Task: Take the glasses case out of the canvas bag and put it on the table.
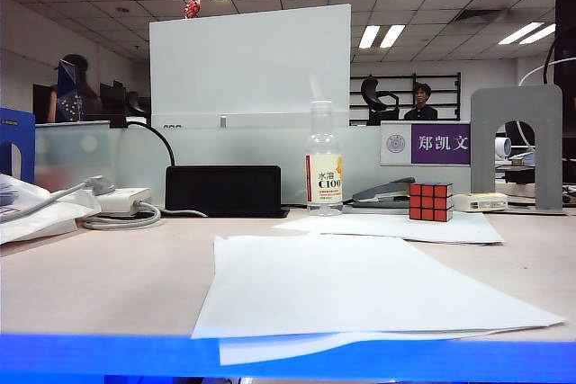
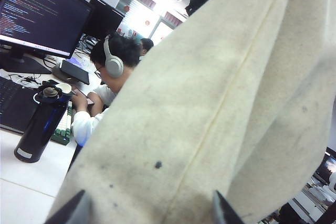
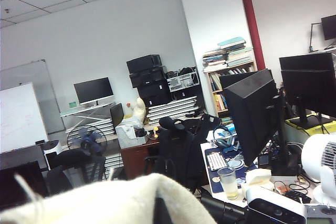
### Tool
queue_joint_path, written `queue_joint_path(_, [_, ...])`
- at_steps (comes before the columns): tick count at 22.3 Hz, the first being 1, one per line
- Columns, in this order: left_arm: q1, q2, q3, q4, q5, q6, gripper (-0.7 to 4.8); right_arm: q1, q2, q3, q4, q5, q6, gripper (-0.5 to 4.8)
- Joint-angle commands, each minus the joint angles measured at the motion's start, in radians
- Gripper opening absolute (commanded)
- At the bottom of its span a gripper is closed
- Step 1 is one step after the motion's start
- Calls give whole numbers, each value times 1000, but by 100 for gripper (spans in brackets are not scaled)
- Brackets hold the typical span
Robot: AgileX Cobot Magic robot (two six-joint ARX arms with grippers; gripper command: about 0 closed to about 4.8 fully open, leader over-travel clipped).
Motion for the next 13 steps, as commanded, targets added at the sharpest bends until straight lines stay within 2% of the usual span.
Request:
queue_joint_path(1, [-10, -1, 3, 26, -2, -6, 304, 0, -2, 6, 29, 17, 3, -6])
queue_joint_path(3, [-21, -9, 3, 27, 0, -33, 304, 0, -2, 6, 29, 17, 2, -6])
queue_joint_path(6, [-22, -46, 3, 27, 0, -30, 304, 0, -1, 6, 28, 17, 2, -6])
queue_joint_path(8, [-23, -74, 3, 27, -3, -16, 304, 0, 4, 6, 29, 17, 2, -6])
queue_joint_path(12, [-23, -76, 3, 21, -36, 63, 304, 3, 19, 6, -5, 10, 5, -6])
queue_joint_path(13, [-23, -69, 3, 5, -42, 75, 304, 31, 23, 5, -11, 1, 5, -6])
